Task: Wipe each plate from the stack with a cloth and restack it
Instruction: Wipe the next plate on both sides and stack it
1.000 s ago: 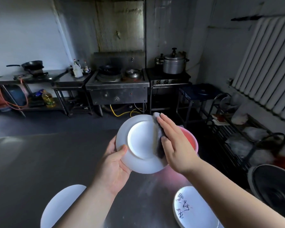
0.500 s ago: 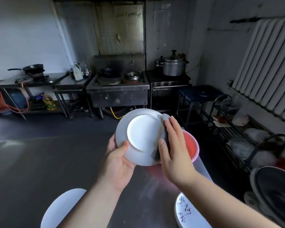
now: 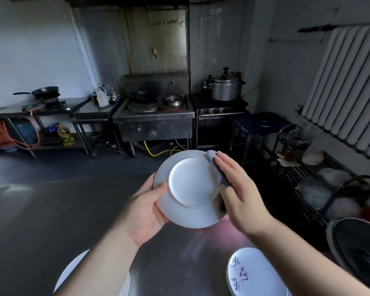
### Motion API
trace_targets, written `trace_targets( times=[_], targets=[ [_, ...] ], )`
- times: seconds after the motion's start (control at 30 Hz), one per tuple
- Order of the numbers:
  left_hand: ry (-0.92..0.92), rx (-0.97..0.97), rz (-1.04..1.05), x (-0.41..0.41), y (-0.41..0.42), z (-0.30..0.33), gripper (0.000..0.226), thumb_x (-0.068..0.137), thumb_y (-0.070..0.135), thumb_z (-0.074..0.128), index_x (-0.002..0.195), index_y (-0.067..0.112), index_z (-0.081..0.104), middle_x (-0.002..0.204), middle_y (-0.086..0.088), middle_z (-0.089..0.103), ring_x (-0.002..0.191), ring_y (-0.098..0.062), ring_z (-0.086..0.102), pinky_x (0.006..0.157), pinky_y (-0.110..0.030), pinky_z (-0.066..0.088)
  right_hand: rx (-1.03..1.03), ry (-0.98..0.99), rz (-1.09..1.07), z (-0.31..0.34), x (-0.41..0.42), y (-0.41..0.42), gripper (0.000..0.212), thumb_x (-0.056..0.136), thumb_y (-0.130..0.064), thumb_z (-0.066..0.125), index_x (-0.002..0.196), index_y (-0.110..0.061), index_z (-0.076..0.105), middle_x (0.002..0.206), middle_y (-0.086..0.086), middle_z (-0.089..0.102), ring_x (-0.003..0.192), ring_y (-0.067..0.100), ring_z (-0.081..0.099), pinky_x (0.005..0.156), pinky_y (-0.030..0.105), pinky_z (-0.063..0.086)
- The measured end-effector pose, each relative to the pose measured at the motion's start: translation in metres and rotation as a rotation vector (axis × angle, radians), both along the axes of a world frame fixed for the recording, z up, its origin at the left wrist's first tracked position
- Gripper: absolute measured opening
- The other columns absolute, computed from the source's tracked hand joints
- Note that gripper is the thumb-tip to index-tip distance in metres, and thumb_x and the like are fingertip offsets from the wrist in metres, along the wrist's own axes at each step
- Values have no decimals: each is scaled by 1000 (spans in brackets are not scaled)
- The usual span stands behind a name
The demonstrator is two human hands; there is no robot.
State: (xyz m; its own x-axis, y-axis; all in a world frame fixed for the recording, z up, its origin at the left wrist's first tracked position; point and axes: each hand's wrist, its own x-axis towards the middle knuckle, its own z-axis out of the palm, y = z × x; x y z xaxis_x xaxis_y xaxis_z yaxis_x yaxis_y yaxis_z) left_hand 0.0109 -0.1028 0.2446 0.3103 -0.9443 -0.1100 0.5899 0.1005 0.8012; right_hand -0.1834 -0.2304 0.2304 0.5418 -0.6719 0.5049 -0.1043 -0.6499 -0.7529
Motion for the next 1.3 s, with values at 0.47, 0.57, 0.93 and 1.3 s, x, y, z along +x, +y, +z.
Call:
trace_targets(
  times=[0.47,0.57,0.93,1.3],
  targets=[
    [39,-155,123,-32,-2,-15,47,104,11,48,150,24,46,146,-10,62,132,-38,61,91,-58,59,-99,33,-214,-22,25,35,66,111,-35,37,168,-17,10,176,-9,-3,161,5,-3,127,19,3],
    [2,-177,74,-32,1,-18,62,95,7,57,152,29,45,150,-11,58,136,-41,56,93,-60,55,-21,-152,-150,-41,22,60,67,106,-20,46,166,-16,16,176,-3,5,162,11,3,129,26,8],
    [-18,-94,82,-4,10,-1,47,98,17,51,144,20,57,142,-12,65,120,-27,67,92,-43,60,-77,2,5,0,4,11,63,98,-11,48,161,-13,39,172,-5,25,158,6,21,129,29,18],
    [84,-164,225,-33,2,-10,41,109,14,40,147,25,49,143,-7,65,127,-30,66,82,-49,62,-116,78,-168,-15,23,24,64,111,-43,27,168,-16,13,176,-9,1,160,2,-1,129,20,5]
  ],
)
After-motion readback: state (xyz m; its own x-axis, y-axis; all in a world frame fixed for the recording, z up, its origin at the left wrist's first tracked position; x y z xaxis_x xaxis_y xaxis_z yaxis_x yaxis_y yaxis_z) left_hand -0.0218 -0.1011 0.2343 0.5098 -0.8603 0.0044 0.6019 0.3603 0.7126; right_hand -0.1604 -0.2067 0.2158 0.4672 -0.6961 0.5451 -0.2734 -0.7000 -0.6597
